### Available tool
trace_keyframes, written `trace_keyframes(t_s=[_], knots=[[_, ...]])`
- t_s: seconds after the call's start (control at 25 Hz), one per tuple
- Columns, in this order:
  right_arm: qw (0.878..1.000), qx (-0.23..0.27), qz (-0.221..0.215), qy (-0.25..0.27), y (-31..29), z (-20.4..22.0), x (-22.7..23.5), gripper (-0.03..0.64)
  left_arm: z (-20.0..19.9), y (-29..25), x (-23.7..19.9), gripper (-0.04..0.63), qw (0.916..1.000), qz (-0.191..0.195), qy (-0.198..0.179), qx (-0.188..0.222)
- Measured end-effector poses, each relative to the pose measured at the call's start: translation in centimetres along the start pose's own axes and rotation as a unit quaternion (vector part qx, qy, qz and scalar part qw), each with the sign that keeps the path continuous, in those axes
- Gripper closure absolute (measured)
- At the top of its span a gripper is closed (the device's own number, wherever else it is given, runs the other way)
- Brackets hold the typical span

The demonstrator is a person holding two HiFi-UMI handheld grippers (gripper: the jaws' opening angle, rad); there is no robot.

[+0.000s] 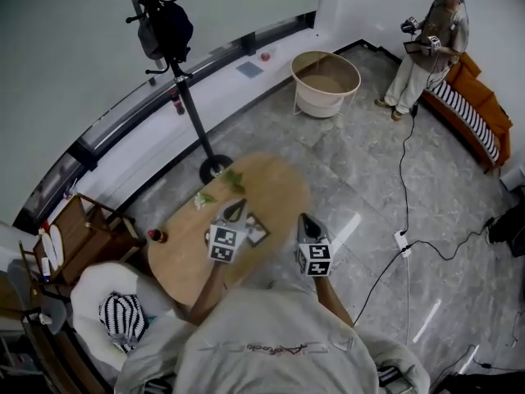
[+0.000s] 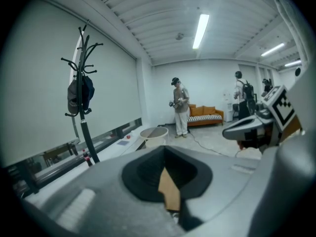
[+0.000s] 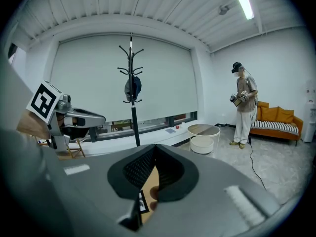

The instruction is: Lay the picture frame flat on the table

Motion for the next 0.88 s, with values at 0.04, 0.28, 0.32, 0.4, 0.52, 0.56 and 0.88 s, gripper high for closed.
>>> trace_keyframes(t_s=[0.04,0.28,0.32,0.4,0.52,0.56,0.88], knots=[[1.000,0.003,-0.001,0.001,-0.2,-0.2,-0.3,0.612,0.0,0.1,-0.2,0.594,1.0000,-0.001,0.001,0.002],[1.000,0.013,-0.010,0.013,-1.0,-1.4,-1.1,0.612,-0.3,0.6,-0.6,0.594,0.9999,-0.005,0.008,0.008],[1.000,0.012,-0.011,0.014,-1.0,-1.4,-1.4,0.612,-0.1,0.8,-0.7,0.595,0.9999,-0.005,0.009,0.008],[1.000,0.011,-0.012,0.016,-1.1,-1.5,-1.8,0.612,0.0,1.0,-1.0,0.594,0.9999,-0.006,0.009,0.009],[1.000,0.007,-0.011,0.021,-1.2,-1.7,-2.1,0.612,0.0,1.2,-1.3,0.594,0.9999,-0.004,0.011,0.009],[1.000,0.008,-0.011,0.022,-1.1,-1.8,-2.3,0.612,0.1,1.3,-1.3,0.594,0.9999,-0.003,0.012,0.008],[0.999,0.001,-0.015,0.028,-2.1,-2.0,-3.3,0.613,1.2,1.0,-1.9,0.594,0.9999,0.002,0.014,0.005]])
Point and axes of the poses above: the fingertips, and each gripper's own axes: y backward along the fingers, x to its right, z out of its underside, the point moved 3 cm from there along y, backward along the fingers, and after that the axes turned 15 degrees about -z, right-handed, at the moved point
